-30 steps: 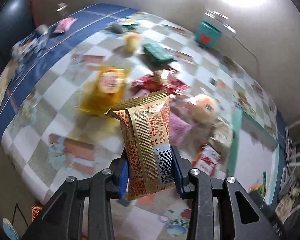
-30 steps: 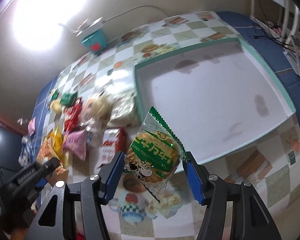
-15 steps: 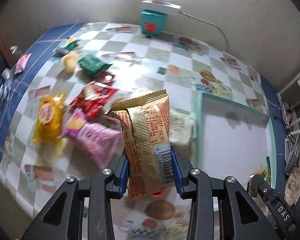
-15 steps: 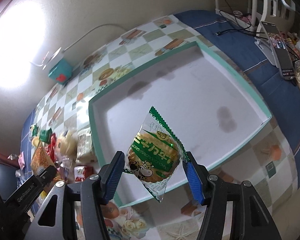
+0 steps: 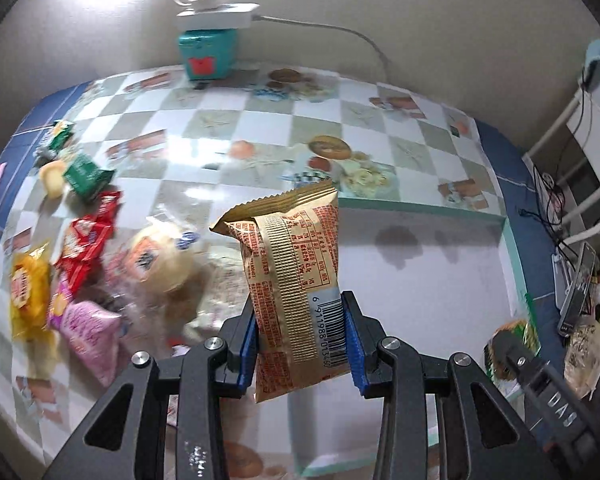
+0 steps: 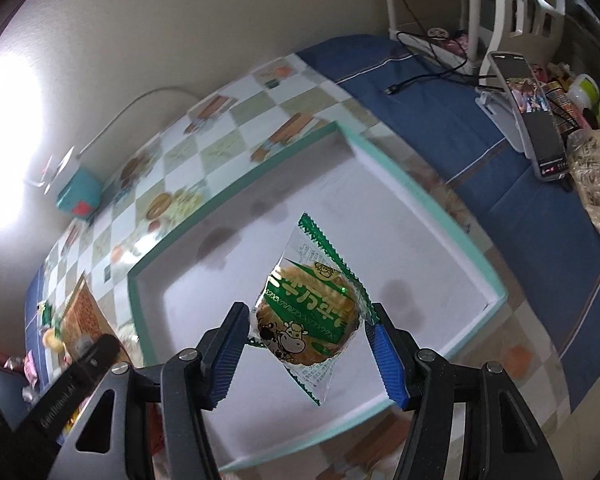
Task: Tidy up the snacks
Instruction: 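Lift both packets and carry them over the white tray, then open the right tool over the tray while the left tool releases the tan bag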
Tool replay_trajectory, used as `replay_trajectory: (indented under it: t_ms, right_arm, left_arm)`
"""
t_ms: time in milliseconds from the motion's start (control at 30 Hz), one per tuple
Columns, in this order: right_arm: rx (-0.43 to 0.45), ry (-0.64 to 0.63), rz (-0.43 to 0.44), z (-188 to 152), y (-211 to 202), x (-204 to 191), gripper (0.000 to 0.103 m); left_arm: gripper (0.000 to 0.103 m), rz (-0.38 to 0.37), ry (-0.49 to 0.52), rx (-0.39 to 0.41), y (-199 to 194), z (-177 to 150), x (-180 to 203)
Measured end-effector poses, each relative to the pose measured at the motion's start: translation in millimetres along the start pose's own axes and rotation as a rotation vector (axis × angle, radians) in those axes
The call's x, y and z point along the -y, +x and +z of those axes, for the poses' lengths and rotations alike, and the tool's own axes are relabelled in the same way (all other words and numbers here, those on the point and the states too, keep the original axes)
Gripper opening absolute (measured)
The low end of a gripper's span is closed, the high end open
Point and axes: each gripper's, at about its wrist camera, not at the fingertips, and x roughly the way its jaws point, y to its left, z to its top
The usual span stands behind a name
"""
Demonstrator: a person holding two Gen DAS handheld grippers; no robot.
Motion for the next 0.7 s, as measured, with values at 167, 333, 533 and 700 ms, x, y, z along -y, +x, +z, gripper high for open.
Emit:
replay_trajectory:
  t_ms: [167,333,533,700]
  right_arm:
    - [-0.015,0.023,-0.007,10.9,11.7,4.6,0.063]
    - [-0.011,0.022,-0.012,19.8,16.9,4.0,0.063]
    - [-0.017,0.020,-0.043,33.9,29.1,6.2,0.063]
    - [-0.003,0.008,-0.081,45.1,31.9,6.7,0.063]
  left_arm:
    - [0.040,-0.007,0.031,-0.017,16.6,2.4,12.7]
    - [0.040,-0.013,0.060,-0.001,22.9,7.3,24.4]
    - [0.040,-0.018,0.071,-0.002,35.0,15.2,31.3]
    - [0.040,-0.024,0.077,-0.009,45.2,19.2,35.5]
